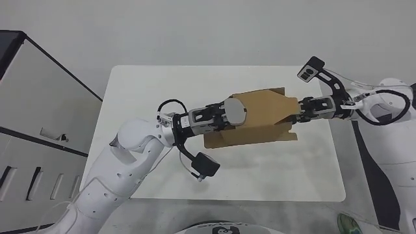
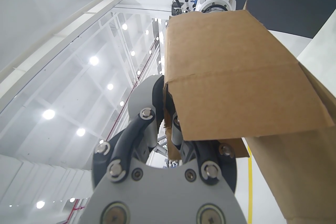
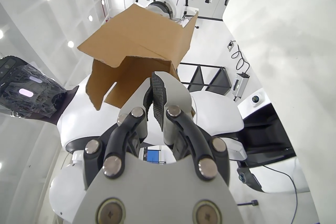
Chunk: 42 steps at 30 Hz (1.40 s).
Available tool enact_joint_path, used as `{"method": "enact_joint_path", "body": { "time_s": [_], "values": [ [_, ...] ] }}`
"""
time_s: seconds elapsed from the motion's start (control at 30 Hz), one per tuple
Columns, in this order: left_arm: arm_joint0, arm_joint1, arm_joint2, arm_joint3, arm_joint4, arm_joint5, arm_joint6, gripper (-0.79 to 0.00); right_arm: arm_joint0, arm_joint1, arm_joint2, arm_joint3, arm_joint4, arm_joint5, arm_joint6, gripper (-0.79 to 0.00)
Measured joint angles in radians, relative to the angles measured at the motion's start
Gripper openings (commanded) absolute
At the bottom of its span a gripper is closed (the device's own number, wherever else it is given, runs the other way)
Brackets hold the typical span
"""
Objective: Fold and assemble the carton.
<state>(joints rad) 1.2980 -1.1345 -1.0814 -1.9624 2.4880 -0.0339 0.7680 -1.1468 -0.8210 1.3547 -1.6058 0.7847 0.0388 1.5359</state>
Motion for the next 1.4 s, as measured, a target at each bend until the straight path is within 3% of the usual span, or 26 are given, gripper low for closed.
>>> {"method": "enact_joint_path", "body": {
  "time_s": [0.53,1.4],
  "values": [
    [0.004,0.007,0.004,-0.011,0.012,-0.006,0.017,-0.785,0.03,-0.004,-0.007,0.033,0.094,-0.041,-0.003,-0.785],
    [-0.02,0.012,0.034,-0.002,-0.009,-0.018,0.041,-0.785,0.066,-0.019,-0.028,0.069,0.067,-0.035,-0.042,-0.785]
  ]
}}
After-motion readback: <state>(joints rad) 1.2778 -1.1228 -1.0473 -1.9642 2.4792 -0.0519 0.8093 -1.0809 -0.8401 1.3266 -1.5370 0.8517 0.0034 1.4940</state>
